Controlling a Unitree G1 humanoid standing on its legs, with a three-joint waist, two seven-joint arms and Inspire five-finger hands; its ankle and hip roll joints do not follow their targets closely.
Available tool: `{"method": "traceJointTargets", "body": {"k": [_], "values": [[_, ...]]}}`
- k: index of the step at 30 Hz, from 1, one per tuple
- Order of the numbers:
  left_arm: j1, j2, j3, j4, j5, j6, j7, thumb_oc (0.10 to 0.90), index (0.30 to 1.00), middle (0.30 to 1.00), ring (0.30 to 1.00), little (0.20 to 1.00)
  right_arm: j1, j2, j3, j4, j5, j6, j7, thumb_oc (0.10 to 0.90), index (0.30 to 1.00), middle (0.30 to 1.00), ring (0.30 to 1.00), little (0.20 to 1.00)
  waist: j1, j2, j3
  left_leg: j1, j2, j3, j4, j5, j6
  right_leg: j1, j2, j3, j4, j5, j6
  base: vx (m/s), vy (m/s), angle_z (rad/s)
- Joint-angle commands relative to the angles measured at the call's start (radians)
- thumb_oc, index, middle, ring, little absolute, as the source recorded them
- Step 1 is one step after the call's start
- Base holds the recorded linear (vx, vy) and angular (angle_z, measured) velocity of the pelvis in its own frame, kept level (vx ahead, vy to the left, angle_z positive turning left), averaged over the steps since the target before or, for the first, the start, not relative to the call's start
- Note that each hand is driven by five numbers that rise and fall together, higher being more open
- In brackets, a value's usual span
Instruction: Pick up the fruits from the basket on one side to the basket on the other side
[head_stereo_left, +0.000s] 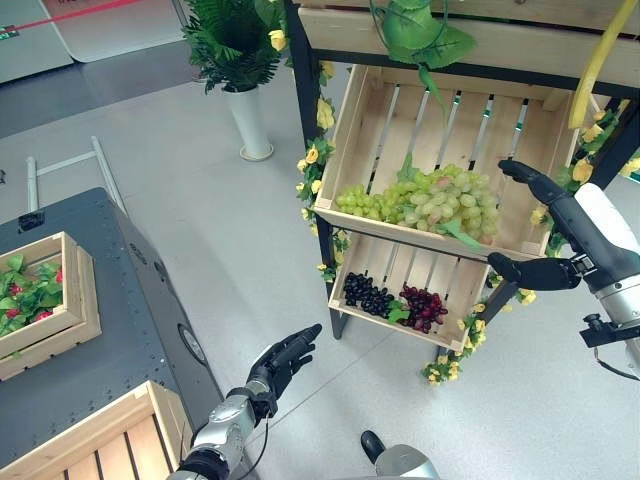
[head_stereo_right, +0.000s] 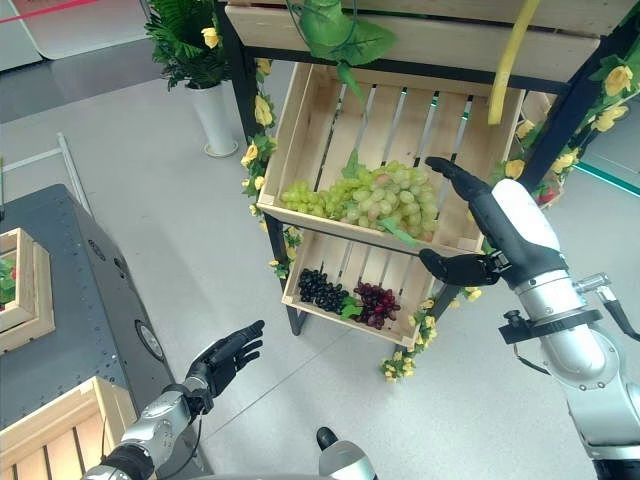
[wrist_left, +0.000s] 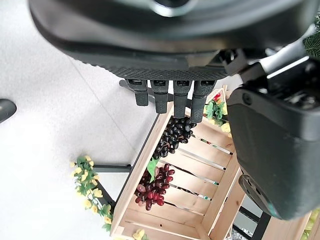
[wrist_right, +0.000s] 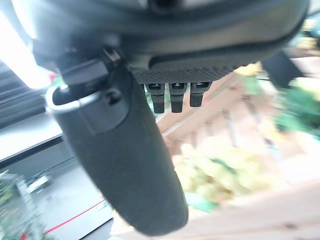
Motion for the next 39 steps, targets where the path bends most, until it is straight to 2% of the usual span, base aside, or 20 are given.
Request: {"method": "traceJointTargets", "body": {"k": [1,10,14,20,23,27,30,33,39], "values": [[-0.038,0.013,0.048,0.0,0.013,-0.102,-0.034,0.8,0.9,0.9,0.9,0.9,-0.163,0.014,-0.079,-0.037,-0.112,-0.122,-0.113,0.8,0.9,0.9,0.9,0.9,0.054,0.012,-0.045,-0.002,-0.021,-0.072,0.073,-0.164,0.057,-0.003,0.04,-0.029,0.07,-0.073,0.022,0.0,0.0,0.0],[-0.013,-0.023,0.027,0.095,0.038,-0.084,-0.043,0.8,0.9,0.9,0.9,0.9,-0.16,0.049,0.099,-0.039,-0.117,-0.138,0.012,0.8,0.9,0.9,0.9,0.9,0.072,0.004,-0.056,-0.004,-0.017,-0.079,0.071,-0.154,0.052,0.001,0.037,-0.055,0.075,-0.081,0.018,-0.01,-0.02,0.01],[-0.013,-0.045,0.032,0.153,-0.016,-0.081,-0.014,0.8,0.9,0.9,0.9,0.9,-0.164,0.115,0.239,-0.021,-0.103,-0.143,0.069,0.8,0.9,0.9,0.9,0.9,0.086,0.002,-0.055,-0.003,-0.015,-0.082,0.065,-0.145,0.049,0.003,0.032,-0.074,0.077,-0.083,0.018,-0.02,-0.04,0.06],[-0.01,-0.058,0.0,0.196,0.071,-0.106,-0.003,0.8,0.9,0.9,0.9,0.9,-0.184,0.197,0.404,0.074,-0.053,-0.068,0.085,0.8,0.9,0.9,0.9,0.9,0.115,-0.003,-0.045,-0.012,-0.012,-0.096,0.062,-0.132,0.043,0.005,0.024,-0.11,0.08,-0.087,0.014,-0.03,-0.043,0.07],[-0.005,-0.066,-0.015,0.22,0.073,-0.104,-0.003,0.8,0.9,0.9,0.9,0.9,-0.199,0.246,0.501,0.16,-0.074,-0.062,0.049,0.8,0.9,0.9,0.9,0.9,0.131,-0.006,-0.042,-0.011,-0.011,-0.106,0.055,-0.125,0.041,0.012,0.021,-0.127,0.076,-0.091,0.013,-0.02,-0.059,0.05],[-0.001,-0.075,-0.03,0.248,0.09,-0.098,-0.007,0.8,0.9,0.9,0.9,0.9,-0.218,0.28,0.573,0.221,-0.091,-0.048,0.043,0.8,0.9,0.9,0.9,0.9,0.149,-0.009,-0.038,-0.014,-0.01,-0.119,0.052,-0.12,0.038,0.017,0.018,-0.148,0.075,-0.094,0.009,-0.02,-0.065,0.08],[0.006,-0.081,-0.037,0.261,0.113,-0.086,-0.006,0.8,0.9,0.9,0.9,0.9,-0.234,0.303,0.62,0.268,-0.068,-0.023,0.052,0.8,0.9,0.9,0.9,0.9,0.166,-0.011,-0.033,-0.015,-0.011,-0.133,0.05,-0.117,0.037,0.025,0.015,-0.166,0.076,-0.101,0.007,-0.02,-0.069,0.16],[0.008,-0.085,-0.057,0.29,0.225,-0.018,0.029,0.8,0.9,0.9,0.9,0.9,-0.251,0.351,0.69,0.359,0.036,0.042,0.109,0.8,0.9,0.9,0.9,0.9,0.189,-0.012,-0.029,-0.017,-0.011,-0.153,0.047,-0.11,0.032,0.031,0.009,-0.196,0.081,-0.107,0.004,-0.02,-0.071,0.12],[0.006,-0.097,-0.054,0.341,0.23,-0.018,0.053,0.8,0.9,0.9,0.9,0.9,-0.26,0.438,0.77,0.576,0.028,0.059,0.096,0.8,0.9,0.9,0.9,0.9,0.219,-0.017,-0.035,-0.019,-0.008,-0.166,0.028,-0.081,0.025,0.042,0.004,-0.232,0.07,-0.104,-0.012,-0.02,-0.082,0.09]]}}
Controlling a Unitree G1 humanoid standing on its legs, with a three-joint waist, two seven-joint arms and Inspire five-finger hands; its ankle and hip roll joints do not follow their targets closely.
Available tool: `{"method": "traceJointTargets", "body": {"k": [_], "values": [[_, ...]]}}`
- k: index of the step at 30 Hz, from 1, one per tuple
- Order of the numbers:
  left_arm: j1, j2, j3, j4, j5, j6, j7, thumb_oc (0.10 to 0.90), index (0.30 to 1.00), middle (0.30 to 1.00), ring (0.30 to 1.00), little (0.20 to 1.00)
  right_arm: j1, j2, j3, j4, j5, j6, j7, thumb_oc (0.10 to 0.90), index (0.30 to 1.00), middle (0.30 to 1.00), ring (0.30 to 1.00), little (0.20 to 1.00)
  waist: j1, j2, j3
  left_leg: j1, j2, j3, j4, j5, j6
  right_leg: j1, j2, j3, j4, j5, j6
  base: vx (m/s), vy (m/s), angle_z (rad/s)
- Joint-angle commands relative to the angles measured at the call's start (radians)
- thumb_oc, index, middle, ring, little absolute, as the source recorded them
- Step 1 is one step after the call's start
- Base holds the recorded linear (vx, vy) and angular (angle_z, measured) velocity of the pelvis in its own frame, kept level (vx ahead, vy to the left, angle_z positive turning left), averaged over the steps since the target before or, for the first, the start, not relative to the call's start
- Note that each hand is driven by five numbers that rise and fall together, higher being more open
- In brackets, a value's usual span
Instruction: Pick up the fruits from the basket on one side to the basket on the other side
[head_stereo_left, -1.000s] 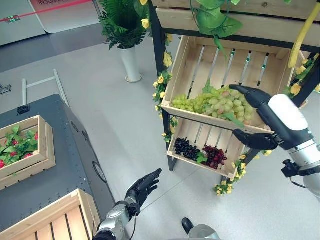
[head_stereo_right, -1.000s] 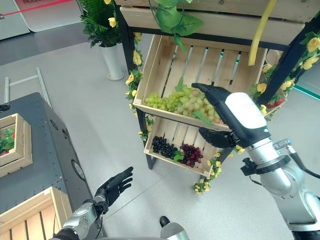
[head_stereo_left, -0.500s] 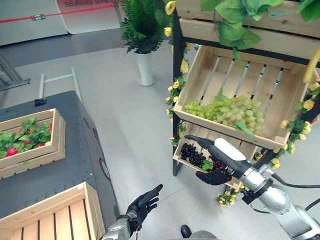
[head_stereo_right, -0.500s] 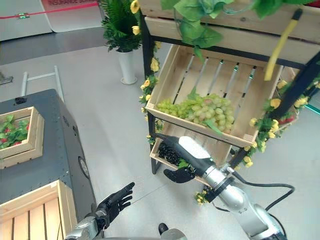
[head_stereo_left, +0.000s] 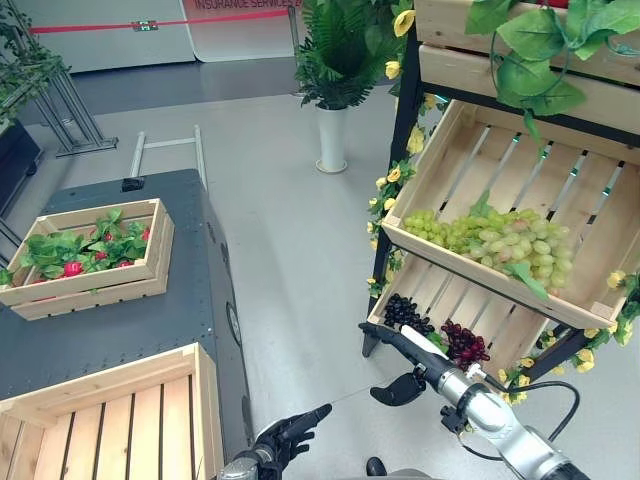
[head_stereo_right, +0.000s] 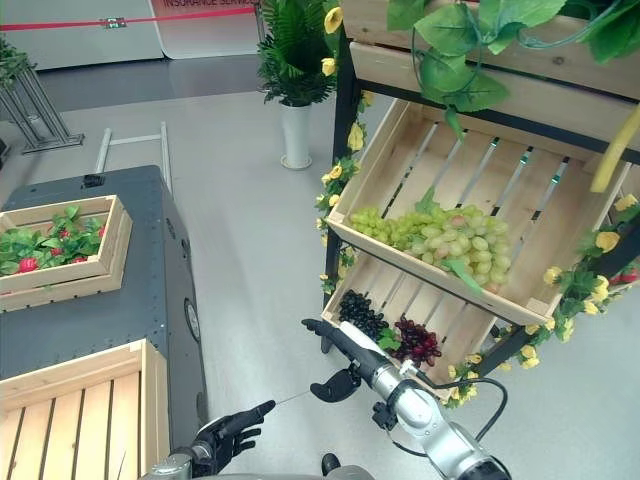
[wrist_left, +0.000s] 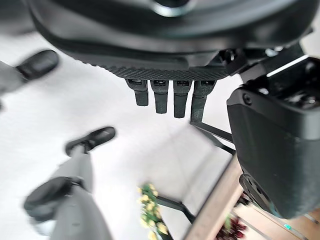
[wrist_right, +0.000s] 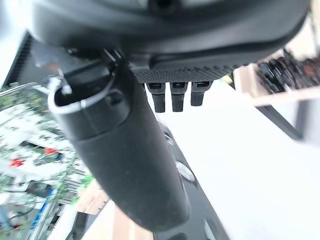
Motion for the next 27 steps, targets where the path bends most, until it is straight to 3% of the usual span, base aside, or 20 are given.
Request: {"method": "traceJointTargets", "body": {"k": [1,6,12,16,18,21,27], "values": [[-0.084,-0.014,0.002,0.015,0.013,-0.03,0.022,0.8,0.9,0.9,0.9,0.9,-0.124,0.046,0.008,0.032,0.048,-0.033,-0.014,0.8,0.9,0.9,0.9,0.9,0.033,0.016,0.024,-0.005,-0.025,-0.092,0.02,-0.09,0.029,0.032,0.013,-0.093,0.066,-0.092,0.005,0.02,-0.085,0.11],[-0.078,-0.013,0.013,0.049,0.125,-0.038,0.046,0.8,0.9,0.9,0.9,0.9,-0.121,0.095,0.021,0.15,0.08,0.011,-0.006,0.8,0.9,0.9,0.9,0.9,0.063,0.016,0.019,-0.015,-0.025,-0.128,0.01,-0.078,0.022,0.046,0.012,-0.128,0.056,-0.099,-0.006,0.01,-0.085,0.21],[-0.074,-0.006,-0.023,0.084,0.256,-0.077,0.039,0.8,0.9,0.9,0.9,0.9,-0.117,0.162,0.02,0.357,0.091,0.016,0.034,0.8,0.9,0.9,0.9,0.9,0.097,0.021,0.019,-0.03,-0.03,-0.178,0.01,-0.075,0.02,0.062,0.009,-0.171,0.053,-0.114,-0.014,-0.01,-0.054,0.23],[-0.071,-0.016,-0.035,0.113,0.262,-0.097,0.03,0.8,0.9,0.9,0.9,0.9,-0.115,0.228,-0.021,0.576,0.18,0.052,0.091,0.8,0.9,0.9,0.9,0.9,0.116,0.03,0.018,-0.031,-0.033,-0.204,0.01,-0.073,0.02,0.079,0.008,-0.195,0.048,-0.124,-0.022,0.01,-0.01,0.16],[-0.07,-0.024,-0.04,0.13,0.273,-0.118,0.033,0.8,0.9,0.9,0.9,0.9,-0.109,0.261,-0.071,0.737,0.266,0.035,0.088,0.8,0.9,0.9,0.9,0.9,0.129,0.039,0.014,-0.031,-0.036,-0.223,0.01,-0.072,0.022,0.092,0.008,-0.205,0.044,-0.13,-0.028,0.04,0.003,0.17],[-0.069,-0.024,-0.047,0.136,0.283,-0.127,0.038,0.8,0.9,0.9,0.9,0.9,-0.102,0.279,-0.128,0.813,0.326,0.043,0.082,0.8,0.9,0.9,0.9,0.9,0.134,0.046,0.014,-0.03,-0.039,-0.238,0.01,-0.071,0.023,0.099,0.009,-0.207,0.046,-0.136,-0.032,0.03,0.011,0.16],[-0.061,-0.021,-0.105,0.135,0.371,-0.139,0.079,0.8,0.9,0.9,0.9,0.9,-0.089,0.288,-0.17,0.909,0.262,0.061,0.027,0.8,0.9,0.9,0.9,0.9,0.144,0.062,0.017,-0.032,-0.053,-0.278,0.01,-0.073,0.027,0.119,0.003,-0.226,0.036,-0.142,-0.035,0.01,0.017,0.19]]}}
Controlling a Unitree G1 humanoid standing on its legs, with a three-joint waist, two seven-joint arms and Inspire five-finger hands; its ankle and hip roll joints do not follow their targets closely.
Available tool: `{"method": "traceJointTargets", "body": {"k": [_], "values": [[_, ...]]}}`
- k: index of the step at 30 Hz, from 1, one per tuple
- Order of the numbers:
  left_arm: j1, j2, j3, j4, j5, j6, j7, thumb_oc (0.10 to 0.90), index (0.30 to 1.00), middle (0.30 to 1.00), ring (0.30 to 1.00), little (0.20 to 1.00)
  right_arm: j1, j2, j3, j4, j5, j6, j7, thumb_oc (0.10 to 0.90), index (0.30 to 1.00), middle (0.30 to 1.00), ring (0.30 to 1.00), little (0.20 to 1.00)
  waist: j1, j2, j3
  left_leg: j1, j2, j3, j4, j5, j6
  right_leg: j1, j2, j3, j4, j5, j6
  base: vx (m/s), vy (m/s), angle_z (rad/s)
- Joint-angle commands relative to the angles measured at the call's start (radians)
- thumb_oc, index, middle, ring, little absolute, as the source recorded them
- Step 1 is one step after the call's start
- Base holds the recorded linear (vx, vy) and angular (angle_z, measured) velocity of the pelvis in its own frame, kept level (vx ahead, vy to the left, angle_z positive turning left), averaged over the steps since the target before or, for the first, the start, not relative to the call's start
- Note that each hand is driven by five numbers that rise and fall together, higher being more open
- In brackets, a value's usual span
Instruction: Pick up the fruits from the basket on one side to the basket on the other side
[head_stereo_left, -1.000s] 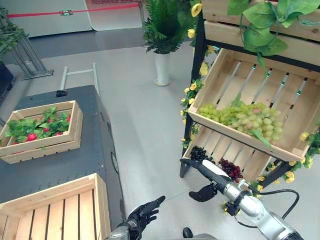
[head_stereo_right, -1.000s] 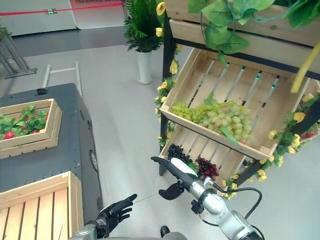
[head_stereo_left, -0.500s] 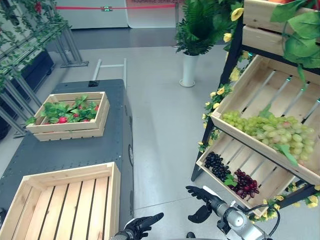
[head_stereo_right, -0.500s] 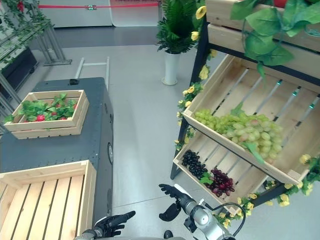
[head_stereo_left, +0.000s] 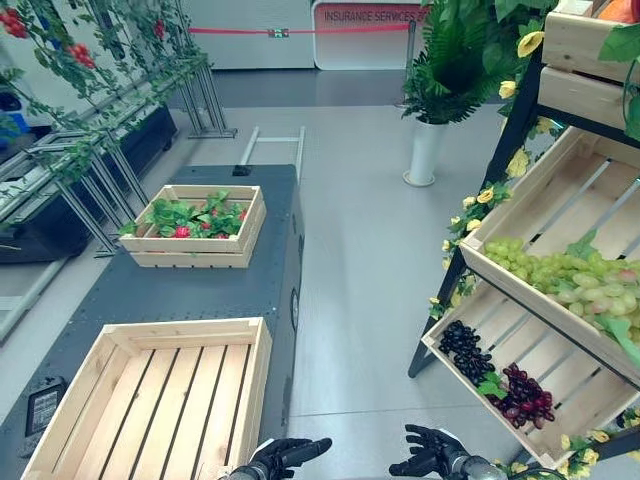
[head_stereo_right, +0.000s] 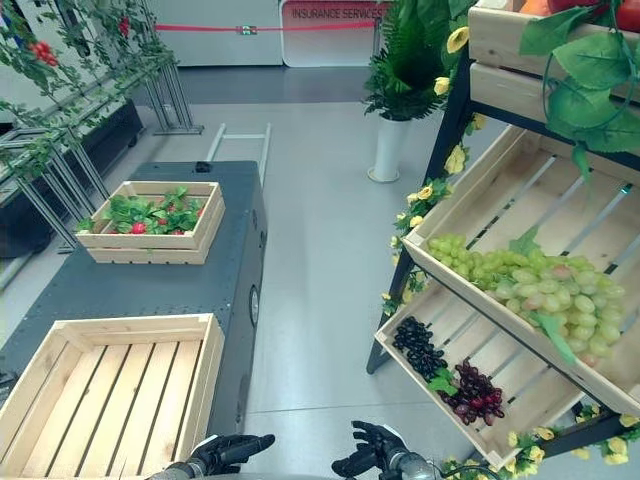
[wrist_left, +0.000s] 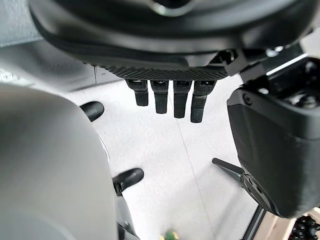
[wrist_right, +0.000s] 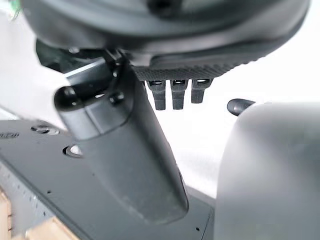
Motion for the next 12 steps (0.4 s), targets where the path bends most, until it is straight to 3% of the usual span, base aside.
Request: {"method": "traceJointTargets", "body": {"k": [1,12], "values": [[-0.066,-0.03,-0.045,0.058,0.05,-0.067,0.013,0.8,0.9,0.9,0.9,0.9,-0.058,0.015,0.026,0.06,-0.02,-0.025,-0.028,0.8,0.9,0.9,0.9,0.9,0.009,0.013,0.029,-0.027,-0.049,-0.082,0.009,-0.082,0.024,0.037,0.028,-0.038,0.037,-0.101,-0.022,0.0,0.009,0.05],[-0.067,-0.022,-0.068,0.038,0.065,-0.087,0.019,0.8,0.9,0.9,0.9,0.9,-0.059,0.017,0.042,0.06,-0.007,-0.058,0.008,0.8,0.9,0.9,0.9,0.9,0.016,0.008,0.041,-0.028,-0.055,-0.105,0.009,-0.08,0.026,0.046,0.027,-0.042,0.031,-0.101,-0.025,-0.01,0.003,0.05]]}}
